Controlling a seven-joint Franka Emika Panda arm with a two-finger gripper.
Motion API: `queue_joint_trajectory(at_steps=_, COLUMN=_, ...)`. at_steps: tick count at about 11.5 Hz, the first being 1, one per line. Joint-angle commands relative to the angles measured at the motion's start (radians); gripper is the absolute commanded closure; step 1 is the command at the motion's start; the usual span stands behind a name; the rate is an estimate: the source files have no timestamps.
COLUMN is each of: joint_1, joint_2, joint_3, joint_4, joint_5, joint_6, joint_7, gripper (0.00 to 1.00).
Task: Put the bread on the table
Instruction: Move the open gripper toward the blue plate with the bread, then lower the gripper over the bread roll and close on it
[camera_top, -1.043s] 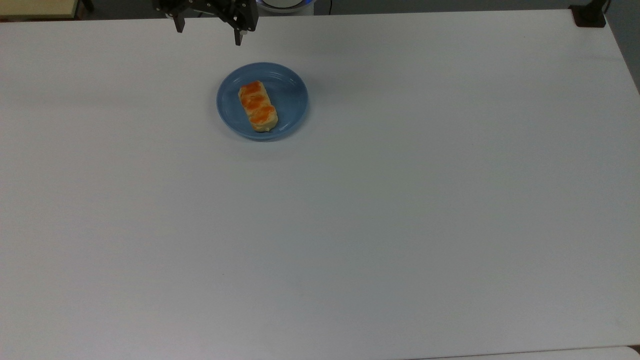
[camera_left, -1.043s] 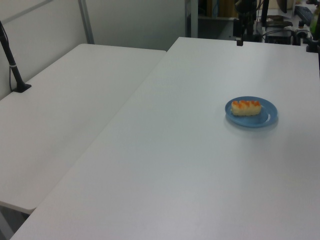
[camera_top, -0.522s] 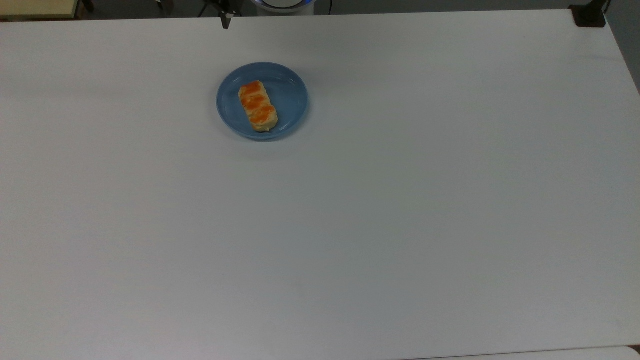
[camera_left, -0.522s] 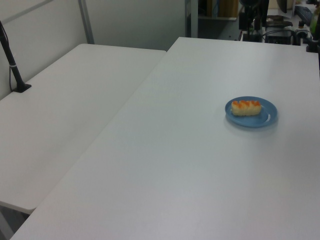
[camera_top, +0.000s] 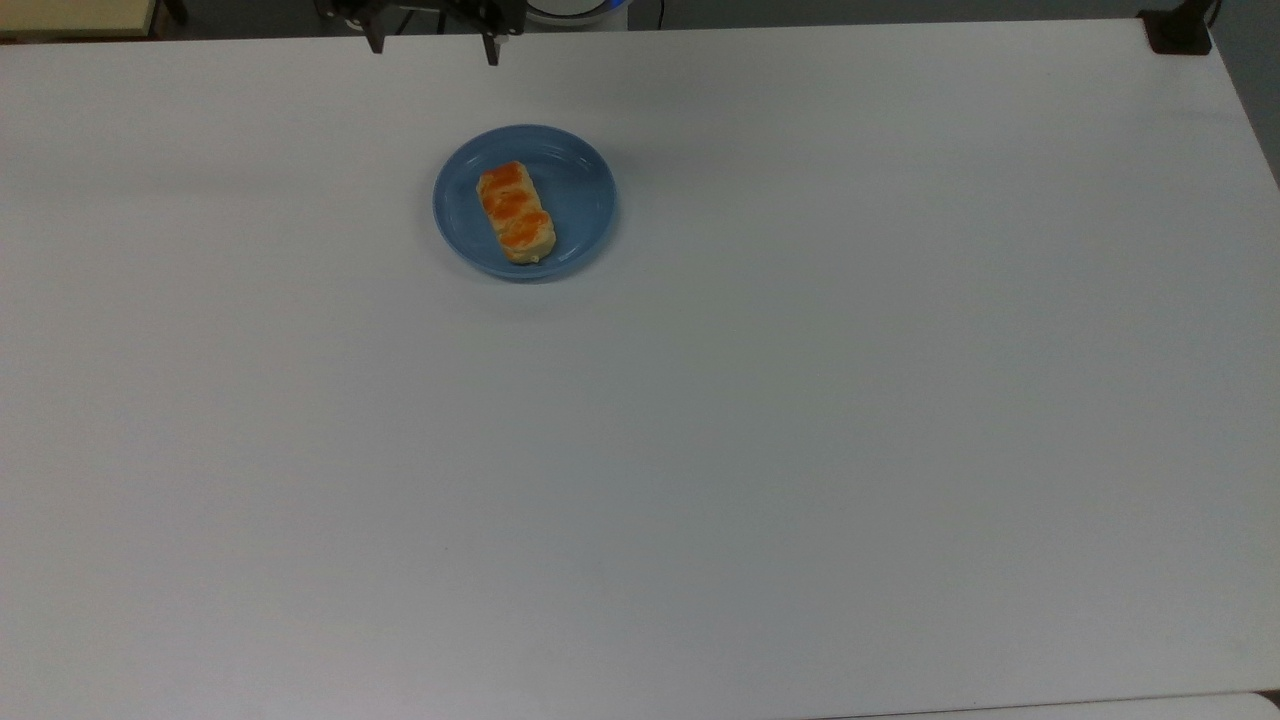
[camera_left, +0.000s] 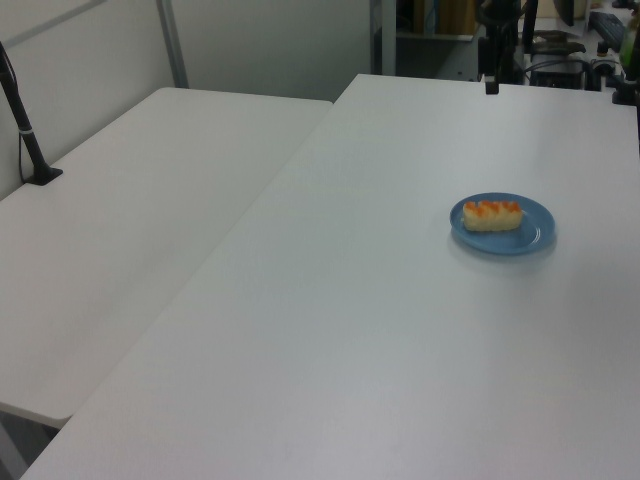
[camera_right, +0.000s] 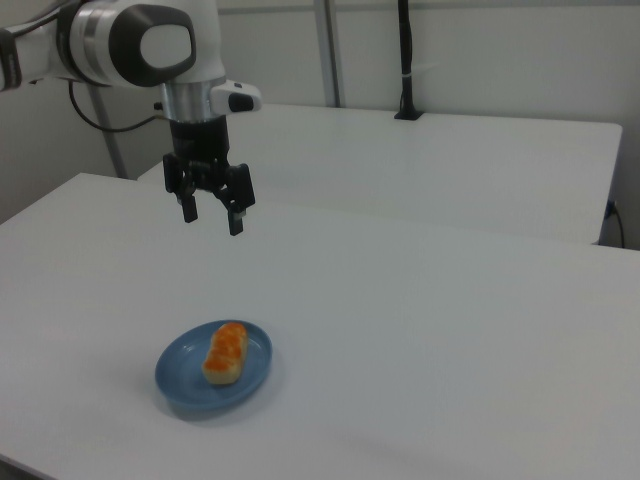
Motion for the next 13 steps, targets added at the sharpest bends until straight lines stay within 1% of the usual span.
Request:
queue_joint_trajectory(at_steps=1, joint_1=0.014, joint_2=0.017, joint_3=-0.008, joint_4=-0.104, joint_5=0.006, joint_6=0.132, joint_7=-0.048, gripper=0.00)
queue_joint_trajectory(at_steps=3, joint_1=0.017, joint_2=0.027, joint_3=-0.008, joint_4=-0.188, joint_5=0.006, joint_6=0.183, joint_7=-0.170, gripper=0.00)
queue_joint_trajectory(at_steps=5, joint_1=0.059, joint_2=0.023, joint_3=-0.008, joint_4=-0.288, joint_5=-0.018, joint_6=0.275, joint_7=-0.177, gripper=0.00)
queue_joint_trajectory(at_steps=6, joint_1=0.065, joint_2=0.023, joint_3=-0.006, joint_4=-0.360, joint_5=-0.049, joint_6=0.358, joint_7=-0.163, gripper=0.00)
queue_joint_trajectory(at_steps=7, joint_1=0.082, joint_2=0.025, joint_3=-0.006, joint_4=-0.412, joint_5=-0.058, joint_6=0.430, joint_7=-0.152, gripper=0.00)
queue_joint_trajectory(at_steps=9, joint_1=0.089, joint_2=0.043, joint_3=-0.003, joint_4=-0.456, joint_5=-0.078, joint_6=0.487, joint_7=-0.119, gripper=0.00)
queue_joint_trajectory(at_steps=10, joint_1=0.097, joint_2=0.057, joint_3=-0.003, joint_4=-0.471, joint_5=-0.099, joint_6=0.513, joint_7=-0.109, gripper=0.00)
queue_joint_trajectory(at_steps=12, joint_1=0.102, joint_2=0.094, joint_3=-0.002, joint_4=-0.492, joint_5=-0.118, joint_6=0.571, joint_7=-0.079, gripper=0.00)
queue_joint_trajectory(at_steps=13, joint_1=0.103, joint_2=0.114, joint_3=-0.002, joint_4=-0.493, joint_5=-0.120, joint_6=0.587, joint_7=-0.056, gripper=0.05)
